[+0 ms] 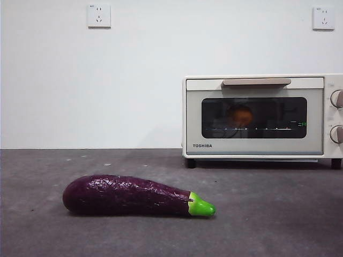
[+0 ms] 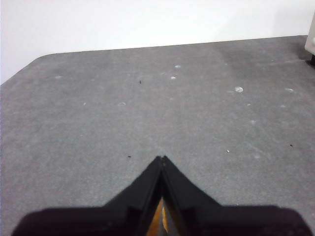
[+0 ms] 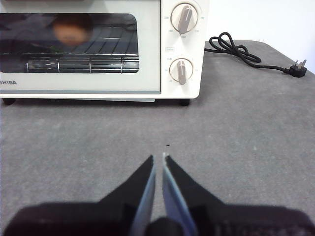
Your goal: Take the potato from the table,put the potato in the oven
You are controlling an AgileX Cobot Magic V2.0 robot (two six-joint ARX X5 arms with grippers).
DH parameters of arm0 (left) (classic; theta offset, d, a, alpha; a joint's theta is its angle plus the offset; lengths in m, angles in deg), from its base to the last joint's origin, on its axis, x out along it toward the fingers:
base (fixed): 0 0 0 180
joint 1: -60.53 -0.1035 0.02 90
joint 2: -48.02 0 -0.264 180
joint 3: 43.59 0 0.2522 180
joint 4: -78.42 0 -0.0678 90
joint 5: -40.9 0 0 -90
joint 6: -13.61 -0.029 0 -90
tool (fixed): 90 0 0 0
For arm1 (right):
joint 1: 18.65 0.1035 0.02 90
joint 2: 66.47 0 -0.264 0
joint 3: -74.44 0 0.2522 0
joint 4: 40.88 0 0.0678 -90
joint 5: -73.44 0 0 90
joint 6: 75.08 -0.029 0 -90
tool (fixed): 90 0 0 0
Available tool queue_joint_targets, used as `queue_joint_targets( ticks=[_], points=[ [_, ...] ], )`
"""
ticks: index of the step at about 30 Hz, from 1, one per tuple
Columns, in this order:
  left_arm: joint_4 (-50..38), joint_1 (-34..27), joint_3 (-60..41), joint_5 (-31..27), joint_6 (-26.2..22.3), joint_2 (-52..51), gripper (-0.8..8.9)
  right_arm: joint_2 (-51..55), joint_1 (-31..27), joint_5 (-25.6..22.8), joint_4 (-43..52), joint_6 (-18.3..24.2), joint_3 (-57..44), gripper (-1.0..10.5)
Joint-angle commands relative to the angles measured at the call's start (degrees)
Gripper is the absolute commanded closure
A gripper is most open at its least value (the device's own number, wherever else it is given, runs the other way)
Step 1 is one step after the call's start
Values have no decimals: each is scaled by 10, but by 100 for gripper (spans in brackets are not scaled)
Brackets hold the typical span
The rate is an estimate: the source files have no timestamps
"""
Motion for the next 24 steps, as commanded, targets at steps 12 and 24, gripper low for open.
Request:
queue_joint_targets(
  ticks=[12, 24],
  points=[
    [-4, -1, -6, 1, 2, 0, 817, 2, 1, -1, 3, -4, -6, 914],
    [-4, -1, -6, 1, 2, 0, 817, 2, 8, -3, 3, -4, -6, 914]
  ],
)
